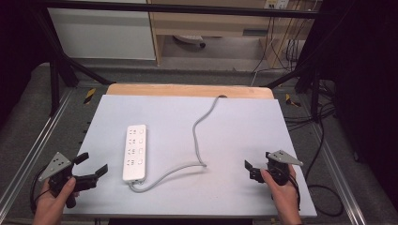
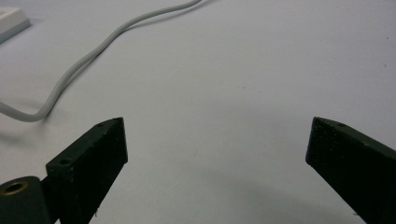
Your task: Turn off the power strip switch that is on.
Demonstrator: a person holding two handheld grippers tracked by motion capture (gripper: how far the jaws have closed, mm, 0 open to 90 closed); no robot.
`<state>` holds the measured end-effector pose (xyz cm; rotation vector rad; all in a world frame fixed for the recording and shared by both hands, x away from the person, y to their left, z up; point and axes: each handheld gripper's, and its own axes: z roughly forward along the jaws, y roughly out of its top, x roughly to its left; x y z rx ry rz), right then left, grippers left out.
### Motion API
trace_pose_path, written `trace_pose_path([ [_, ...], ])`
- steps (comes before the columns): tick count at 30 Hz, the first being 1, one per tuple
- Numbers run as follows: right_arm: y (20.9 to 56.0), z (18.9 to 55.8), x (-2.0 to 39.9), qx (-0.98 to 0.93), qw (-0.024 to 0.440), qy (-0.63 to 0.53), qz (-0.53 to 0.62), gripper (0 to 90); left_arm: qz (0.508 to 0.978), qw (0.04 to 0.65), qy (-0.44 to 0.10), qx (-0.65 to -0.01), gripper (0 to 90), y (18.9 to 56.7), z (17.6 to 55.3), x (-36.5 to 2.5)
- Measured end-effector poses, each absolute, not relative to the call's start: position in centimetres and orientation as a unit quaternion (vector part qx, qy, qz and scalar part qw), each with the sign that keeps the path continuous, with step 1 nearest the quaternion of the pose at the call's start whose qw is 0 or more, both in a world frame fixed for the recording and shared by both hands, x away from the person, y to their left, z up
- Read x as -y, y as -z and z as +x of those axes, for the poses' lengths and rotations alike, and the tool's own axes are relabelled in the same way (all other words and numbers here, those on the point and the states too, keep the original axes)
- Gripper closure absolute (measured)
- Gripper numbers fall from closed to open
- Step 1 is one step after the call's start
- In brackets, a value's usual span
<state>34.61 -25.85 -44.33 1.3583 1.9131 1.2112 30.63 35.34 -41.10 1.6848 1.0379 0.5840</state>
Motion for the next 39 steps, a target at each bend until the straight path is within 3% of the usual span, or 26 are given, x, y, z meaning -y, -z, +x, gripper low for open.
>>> trace_pose_path([
  [24, 44.1, 34.5, 25.1, -0.711, 0.256, -0.453, 0.473, 7.3, 0.694, 0.535, -0.248, -0.412, 6.0, 39.4, 30.4, -34.0],
  [39, 43.9, 34.6, 25.1, -0.703, 0.265, -0.458, 0.475, 3.8, 0.694, 0.539, -0.252, -0.406, 6.4, 38.3, 31.5, -33.3],
])
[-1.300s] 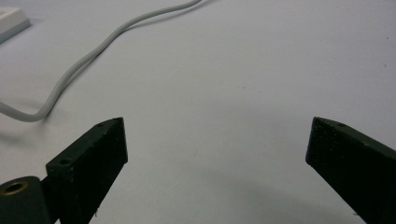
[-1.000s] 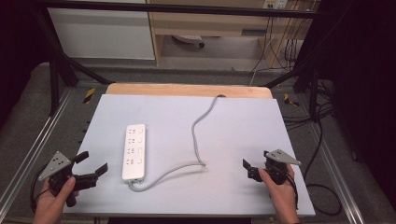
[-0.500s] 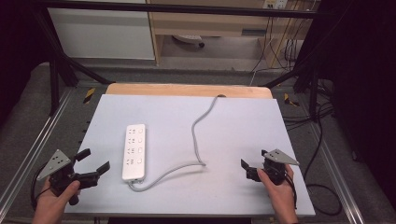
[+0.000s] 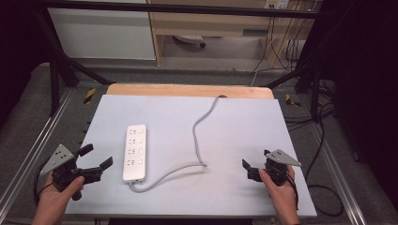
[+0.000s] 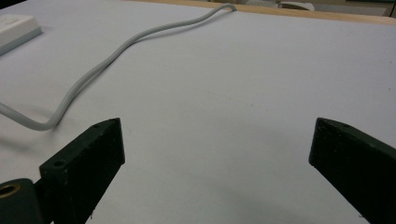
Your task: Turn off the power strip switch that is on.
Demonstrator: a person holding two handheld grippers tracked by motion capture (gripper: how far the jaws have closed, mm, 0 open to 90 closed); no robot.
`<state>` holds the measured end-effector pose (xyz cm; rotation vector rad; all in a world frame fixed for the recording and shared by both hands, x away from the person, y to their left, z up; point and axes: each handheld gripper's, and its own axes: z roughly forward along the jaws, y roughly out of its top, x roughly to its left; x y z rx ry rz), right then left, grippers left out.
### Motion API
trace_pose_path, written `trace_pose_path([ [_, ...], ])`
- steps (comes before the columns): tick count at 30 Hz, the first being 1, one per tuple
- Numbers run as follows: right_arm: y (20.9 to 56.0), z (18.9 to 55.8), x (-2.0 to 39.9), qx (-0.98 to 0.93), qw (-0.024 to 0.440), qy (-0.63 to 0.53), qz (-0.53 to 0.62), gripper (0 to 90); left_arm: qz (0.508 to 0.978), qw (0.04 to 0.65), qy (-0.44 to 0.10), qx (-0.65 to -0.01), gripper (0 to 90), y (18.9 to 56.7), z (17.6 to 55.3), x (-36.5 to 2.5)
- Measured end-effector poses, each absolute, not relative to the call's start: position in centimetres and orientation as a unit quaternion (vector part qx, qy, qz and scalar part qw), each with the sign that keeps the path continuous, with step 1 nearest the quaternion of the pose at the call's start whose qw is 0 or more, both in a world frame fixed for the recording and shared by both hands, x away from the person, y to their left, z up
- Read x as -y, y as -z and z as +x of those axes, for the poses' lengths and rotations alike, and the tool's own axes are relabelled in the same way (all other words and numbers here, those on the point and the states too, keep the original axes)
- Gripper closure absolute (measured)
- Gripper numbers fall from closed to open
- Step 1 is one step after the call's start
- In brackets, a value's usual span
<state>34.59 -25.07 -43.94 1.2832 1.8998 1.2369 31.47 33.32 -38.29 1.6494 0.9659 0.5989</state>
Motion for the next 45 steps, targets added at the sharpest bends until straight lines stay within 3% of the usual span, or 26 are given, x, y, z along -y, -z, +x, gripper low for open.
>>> trace_pose_path([
  [24, 43.8, 34.6, 25.3, -0.697, 0.268, -0.462, 0.479, 3.7, 0.702, 0.536, -0.250, -0.396, 4.9, 36.9, 34.5, -31.5],
  [45, 43.7, 34.6, 25.4, -0.694, 0.267, -0.463, 0.483, 3.7, 0.711, 0.521, -0.241, -0.406, 6.3, 38.3, 37.1, -30.4],
])
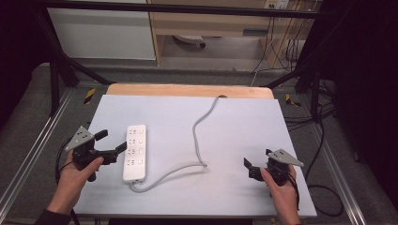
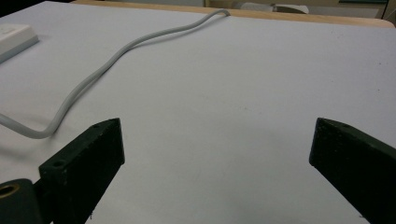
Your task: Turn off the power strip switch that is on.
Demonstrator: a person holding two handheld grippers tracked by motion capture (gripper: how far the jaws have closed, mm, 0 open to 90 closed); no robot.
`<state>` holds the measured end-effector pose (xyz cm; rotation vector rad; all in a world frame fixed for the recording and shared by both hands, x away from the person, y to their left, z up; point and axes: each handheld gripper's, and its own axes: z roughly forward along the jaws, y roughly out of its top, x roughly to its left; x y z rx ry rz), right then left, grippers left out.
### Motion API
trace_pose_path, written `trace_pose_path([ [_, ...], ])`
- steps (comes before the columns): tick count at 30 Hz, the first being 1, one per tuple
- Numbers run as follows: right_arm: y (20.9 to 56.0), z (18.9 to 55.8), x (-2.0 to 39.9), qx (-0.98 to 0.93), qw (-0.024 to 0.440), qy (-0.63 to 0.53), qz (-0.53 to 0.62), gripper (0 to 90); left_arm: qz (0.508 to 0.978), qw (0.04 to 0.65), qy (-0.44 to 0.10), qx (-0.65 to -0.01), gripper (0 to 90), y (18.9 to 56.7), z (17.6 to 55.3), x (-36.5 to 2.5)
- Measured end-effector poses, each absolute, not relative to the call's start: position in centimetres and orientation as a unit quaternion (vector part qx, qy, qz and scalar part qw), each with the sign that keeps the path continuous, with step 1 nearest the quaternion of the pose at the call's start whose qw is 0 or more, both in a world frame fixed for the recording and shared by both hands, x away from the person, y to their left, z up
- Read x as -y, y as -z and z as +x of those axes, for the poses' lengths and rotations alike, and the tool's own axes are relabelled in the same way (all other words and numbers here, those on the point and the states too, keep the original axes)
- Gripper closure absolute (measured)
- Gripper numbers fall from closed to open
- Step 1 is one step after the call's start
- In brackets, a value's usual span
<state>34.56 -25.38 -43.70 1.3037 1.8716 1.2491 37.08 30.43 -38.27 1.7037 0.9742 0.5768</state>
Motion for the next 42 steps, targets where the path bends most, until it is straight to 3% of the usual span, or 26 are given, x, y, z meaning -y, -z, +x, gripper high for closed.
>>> trace_pose_path([
  [14, 43.7, 34.6, 25.4, -0.693, 0.267, -0.464, 0.483, 3.7, 0.722, 0.506, -0.235, -0.408, 9.4, 39.6, 38.7, -29.4],
  [24, 43.7, 34.6, 25.4, -0.693, 0.267, -0.464, 0.483, 3.7, 0.742, 0.486, -0.220, -0.407, 20.6, 40.7, 39.5, -28.3],
  [42, 43.7, 34.6, 25.4, -0.694, 0.266, -0.463, 0.483, 3.7, 0.750, 0.483, -0.189, -0.410, 71.3, 41.8, 40.5, -27.7],
])
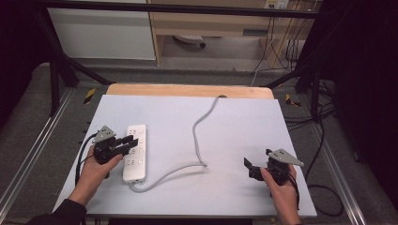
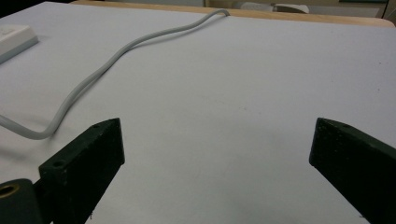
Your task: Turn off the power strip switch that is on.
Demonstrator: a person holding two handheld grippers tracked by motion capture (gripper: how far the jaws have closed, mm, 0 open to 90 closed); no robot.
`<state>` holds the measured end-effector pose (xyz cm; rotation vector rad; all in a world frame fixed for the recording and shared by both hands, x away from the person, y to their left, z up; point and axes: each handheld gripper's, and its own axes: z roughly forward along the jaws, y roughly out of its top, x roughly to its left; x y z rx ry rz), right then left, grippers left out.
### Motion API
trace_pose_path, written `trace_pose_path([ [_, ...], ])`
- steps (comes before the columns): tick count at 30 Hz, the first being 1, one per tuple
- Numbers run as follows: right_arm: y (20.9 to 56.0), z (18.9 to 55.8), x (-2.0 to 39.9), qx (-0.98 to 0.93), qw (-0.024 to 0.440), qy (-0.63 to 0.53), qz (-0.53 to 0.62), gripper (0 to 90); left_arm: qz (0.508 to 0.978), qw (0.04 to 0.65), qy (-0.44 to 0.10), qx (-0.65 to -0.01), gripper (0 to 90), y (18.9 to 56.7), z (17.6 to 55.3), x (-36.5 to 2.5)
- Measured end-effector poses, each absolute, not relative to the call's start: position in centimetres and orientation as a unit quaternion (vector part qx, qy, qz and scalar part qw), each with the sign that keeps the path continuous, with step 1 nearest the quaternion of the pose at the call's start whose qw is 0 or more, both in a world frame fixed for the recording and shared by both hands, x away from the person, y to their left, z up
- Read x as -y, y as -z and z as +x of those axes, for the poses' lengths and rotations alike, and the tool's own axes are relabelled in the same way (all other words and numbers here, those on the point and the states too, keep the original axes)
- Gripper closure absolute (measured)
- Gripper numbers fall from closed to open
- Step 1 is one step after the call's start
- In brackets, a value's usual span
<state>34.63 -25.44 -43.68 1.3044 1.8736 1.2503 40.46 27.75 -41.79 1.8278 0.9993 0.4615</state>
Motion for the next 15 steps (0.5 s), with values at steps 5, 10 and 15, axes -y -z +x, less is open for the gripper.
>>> trace_pose_path([
  [5, 43.69, 34.64, 25.45, -0.694, 0.266, -0.463, 0.483, 3.7, 0.756, 0.482, -0.178, -0.406, 77.9, 42.14, 40.59, -27.59],
  [10, 43.68, 34.64, 25.43, -0.694, 0.265, -0.463, 0.484, 3.7, 0.763, 0.478, -0.172, -0.400, 84.0, 42.45, 40.64, -27.49],
  [15, 43.67, 34.64, 25.45, -0.694, 0.265, -0.463, 0.484, 3.7, 0.772, 0.473, -0.160, -0.394, 89.4, 42.71, 40.66, -27.31],
])
